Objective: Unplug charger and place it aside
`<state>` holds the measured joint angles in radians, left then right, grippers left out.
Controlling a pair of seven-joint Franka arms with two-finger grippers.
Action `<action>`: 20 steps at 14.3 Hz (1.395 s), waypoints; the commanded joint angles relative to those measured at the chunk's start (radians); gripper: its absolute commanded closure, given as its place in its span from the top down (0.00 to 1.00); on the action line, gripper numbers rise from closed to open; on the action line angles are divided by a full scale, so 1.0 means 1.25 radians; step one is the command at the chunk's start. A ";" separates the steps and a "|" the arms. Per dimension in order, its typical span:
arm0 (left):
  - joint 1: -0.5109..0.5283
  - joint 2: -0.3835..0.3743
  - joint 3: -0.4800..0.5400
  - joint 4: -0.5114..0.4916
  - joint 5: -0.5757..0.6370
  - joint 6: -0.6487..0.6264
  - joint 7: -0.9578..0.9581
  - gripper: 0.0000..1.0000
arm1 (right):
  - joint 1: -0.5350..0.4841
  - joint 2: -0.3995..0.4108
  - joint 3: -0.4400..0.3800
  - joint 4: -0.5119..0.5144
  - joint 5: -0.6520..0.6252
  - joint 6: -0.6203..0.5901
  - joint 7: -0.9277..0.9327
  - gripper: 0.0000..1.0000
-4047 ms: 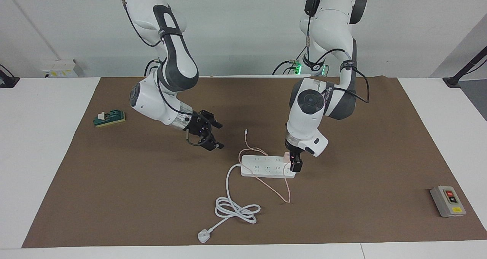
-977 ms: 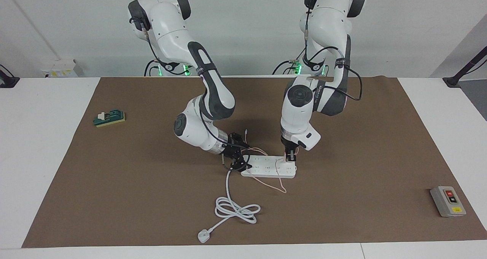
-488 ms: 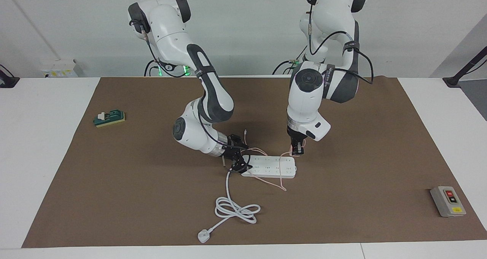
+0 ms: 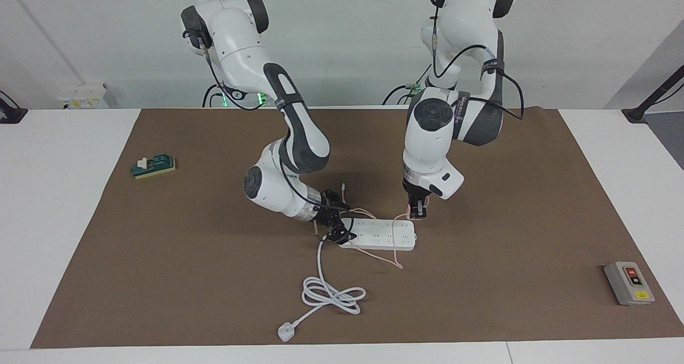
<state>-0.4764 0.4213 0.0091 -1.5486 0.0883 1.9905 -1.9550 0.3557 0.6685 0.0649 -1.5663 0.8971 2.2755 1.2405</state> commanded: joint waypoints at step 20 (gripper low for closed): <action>0.112 -0.121 0.004 0.110 -0.006 -0.278 0.649 0.00 | -0.115 -0.364 -0.007 -0.013 -0.422 -0.351 -0.031 1.00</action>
<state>-0.3601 0.2983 0.0178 -1.4020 0.0878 1.6708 -1.2469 0.2667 0.2579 0.0488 -1.5472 0.4007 1.8708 1.2403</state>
